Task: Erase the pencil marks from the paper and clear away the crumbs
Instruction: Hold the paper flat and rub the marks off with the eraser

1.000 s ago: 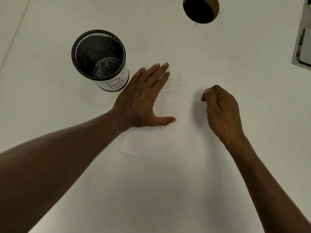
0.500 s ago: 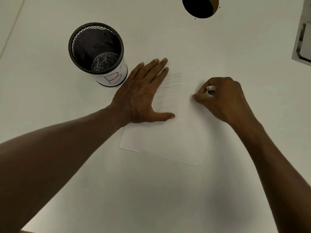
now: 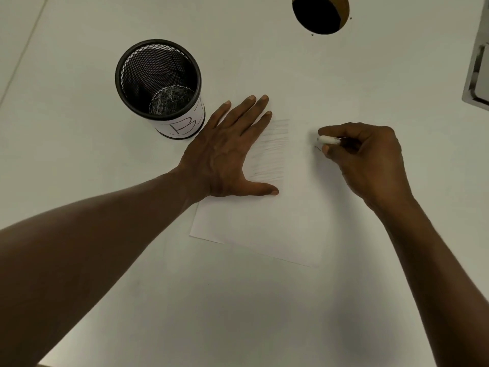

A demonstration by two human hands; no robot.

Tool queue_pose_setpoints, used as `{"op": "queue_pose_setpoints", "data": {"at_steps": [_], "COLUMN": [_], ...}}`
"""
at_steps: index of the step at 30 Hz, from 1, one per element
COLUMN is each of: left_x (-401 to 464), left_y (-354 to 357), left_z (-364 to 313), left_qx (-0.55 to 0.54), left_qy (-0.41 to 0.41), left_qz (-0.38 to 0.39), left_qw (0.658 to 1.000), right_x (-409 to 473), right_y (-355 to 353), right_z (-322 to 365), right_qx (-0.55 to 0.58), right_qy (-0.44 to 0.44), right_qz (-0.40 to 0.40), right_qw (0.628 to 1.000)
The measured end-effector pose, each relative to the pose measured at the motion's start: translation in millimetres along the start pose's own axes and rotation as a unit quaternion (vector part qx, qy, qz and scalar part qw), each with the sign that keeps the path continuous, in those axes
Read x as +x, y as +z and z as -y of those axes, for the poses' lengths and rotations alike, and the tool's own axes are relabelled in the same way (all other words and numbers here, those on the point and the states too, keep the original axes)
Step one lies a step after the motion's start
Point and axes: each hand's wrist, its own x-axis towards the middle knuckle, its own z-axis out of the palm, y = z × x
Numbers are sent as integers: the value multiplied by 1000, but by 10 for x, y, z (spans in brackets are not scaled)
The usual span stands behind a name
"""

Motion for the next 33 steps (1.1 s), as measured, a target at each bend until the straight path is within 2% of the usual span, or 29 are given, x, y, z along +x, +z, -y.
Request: {"op": "queue_pose_setpoints", "data": {"at_steps": [4,8,15,21,24,28,33], "left_x": [-2,-7,6,11,10,8,11], "left_y": [8,10,4,-7,-9,-10,-17], "left_z": [3,7,2,-8,-10,3,-5], "left_qx": [-3,-9,9,18,16,19,24], "left_qy": [-1,0,1,-3,-3,-7,-8], "left_qz": [-7,-6,-1,18,11,14,24], "left_qw": [1000,1000,1000,1000,1000,1000,999], "right_x": [-15,-1,-107,335,354,-211,382], "right_y": [121,167,404,517,506,497,581], "right_z": [24,37,60,217,220,96,227], "right_qx": [-38,-41,-74,-132,-137,-149,-143], "right_qy": [-49,-61,-148,-220,-227,-206,-218], "right_qz": [-40,-74,-46,-80,-81,-57,-110], "right_qw": [997,995,985,963,961,965,959]}}
